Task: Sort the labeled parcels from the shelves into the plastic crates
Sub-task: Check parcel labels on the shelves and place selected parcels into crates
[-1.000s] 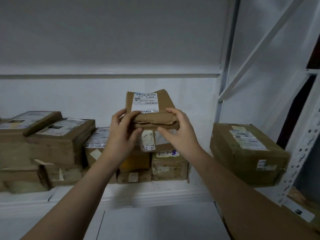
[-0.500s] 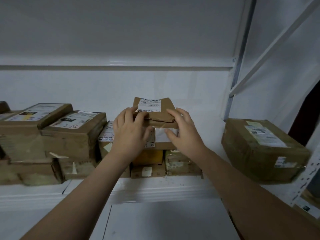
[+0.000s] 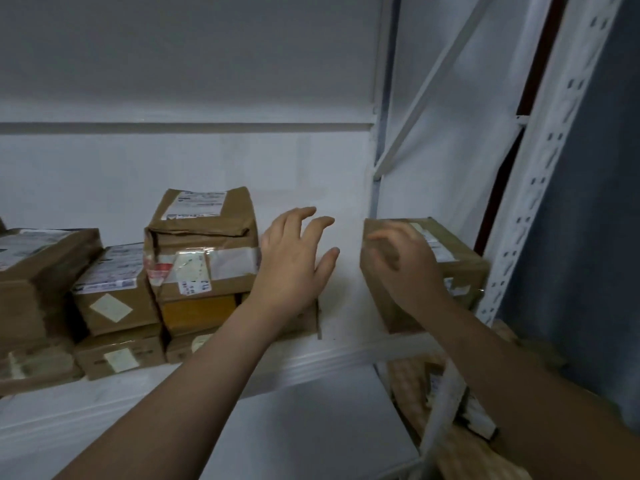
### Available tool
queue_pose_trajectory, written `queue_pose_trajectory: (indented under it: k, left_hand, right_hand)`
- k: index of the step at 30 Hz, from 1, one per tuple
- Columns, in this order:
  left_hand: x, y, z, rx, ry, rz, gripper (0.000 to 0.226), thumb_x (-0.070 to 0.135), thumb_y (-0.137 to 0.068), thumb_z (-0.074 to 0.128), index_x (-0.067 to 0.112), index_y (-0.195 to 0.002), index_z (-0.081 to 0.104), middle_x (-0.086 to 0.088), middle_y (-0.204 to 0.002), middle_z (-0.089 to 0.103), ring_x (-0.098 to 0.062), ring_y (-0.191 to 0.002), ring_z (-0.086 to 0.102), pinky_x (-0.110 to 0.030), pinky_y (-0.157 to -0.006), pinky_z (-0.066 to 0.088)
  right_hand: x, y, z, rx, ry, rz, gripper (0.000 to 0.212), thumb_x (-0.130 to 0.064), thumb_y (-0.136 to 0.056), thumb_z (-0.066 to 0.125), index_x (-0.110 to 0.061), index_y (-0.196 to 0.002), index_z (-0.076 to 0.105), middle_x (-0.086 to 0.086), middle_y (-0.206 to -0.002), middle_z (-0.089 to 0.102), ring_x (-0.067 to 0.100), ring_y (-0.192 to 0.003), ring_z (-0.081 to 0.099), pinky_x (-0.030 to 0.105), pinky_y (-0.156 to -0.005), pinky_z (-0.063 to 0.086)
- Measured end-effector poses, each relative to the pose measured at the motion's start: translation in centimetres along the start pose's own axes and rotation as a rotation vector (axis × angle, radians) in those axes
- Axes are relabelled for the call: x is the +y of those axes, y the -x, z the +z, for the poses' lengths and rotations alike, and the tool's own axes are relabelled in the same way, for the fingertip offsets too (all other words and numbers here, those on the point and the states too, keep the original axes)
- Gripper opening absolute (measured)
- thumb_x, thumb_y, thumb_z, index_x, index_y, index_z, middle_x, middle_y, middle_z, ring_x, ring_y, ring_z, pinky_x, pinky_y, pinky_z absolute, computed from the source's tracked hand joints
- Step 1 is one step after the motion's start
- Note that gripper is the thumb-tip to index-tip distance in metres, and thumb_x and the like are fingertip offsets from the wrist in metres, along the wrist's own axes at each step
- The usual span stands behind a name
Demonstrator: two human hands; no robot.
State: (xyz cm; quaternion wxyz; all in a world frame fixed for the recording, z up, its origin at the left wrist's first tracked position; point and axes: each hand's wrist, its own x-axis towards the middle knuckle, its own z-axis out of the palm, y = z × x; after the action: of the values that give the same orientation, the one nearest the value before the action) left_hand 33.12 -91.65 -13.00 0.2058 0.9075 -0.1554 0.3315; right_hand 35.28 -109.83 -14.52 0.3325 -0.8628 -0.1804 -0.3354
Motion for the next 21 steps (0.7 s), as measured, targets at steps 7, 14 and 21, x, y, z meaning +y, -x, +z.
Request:
queue_pose_trajectory:
  k: [7,14,21]
  left_hand:
    - [5.7,-1.7,7.2,-0.254,0.332,-0.253,0.050,0.038,-0.096,0.051,0.019,-0.142,0.040,-0.009,-0.146,0.033,-0.028,-0.124,0.047,-0.034,-0.101,0.037]
    - [8.3,-4.9,11.7,-0.484,0.704,-0.645,0.073,0.053,-0.087,0.059,0.017,-0.146,0.035,-0.006,-0.138,0.053,-0.026,-0.121,0.054,-0.037,-0.101,0.043]
    - [7.2,-2.8,10.6,-0.346,0.934,-0.781,0.035,0.040,-0.097,0.050,0.017,-0.124,0.047,-0.003,-0.113,0.060,-0.014,-0.088,0.057,-0.029,-0.071,0.046]
  right_hand:
    - [6.2,1.9,-5.2,0.015,0.104,0.223,0.017,-0.011,-0.089,0.058,-0.013,-0.104,0.066,0.005,-0.120,0.058,0.022,-0.113,0.051,0.034,-0.096,0.045]
    - [9.8,2.2,-7.2,0.033,0.100,0.427,0.024,-0.018,-0.093,0.052,-0.014,-0.116,0.059,0.004,-0.123,0.052,0.018,-0.109,0.051,0.035,-0.089,0.050]
    - [10.2,2.1,-7.2,-0.093,-0.290,0.637,0.050,-0.038,-0.099,0.045,-0.018,-0.144,0.037,-0.003,-0.122,0.053,0.014,-0.111,0.051,0.025,-0.085,0.043]
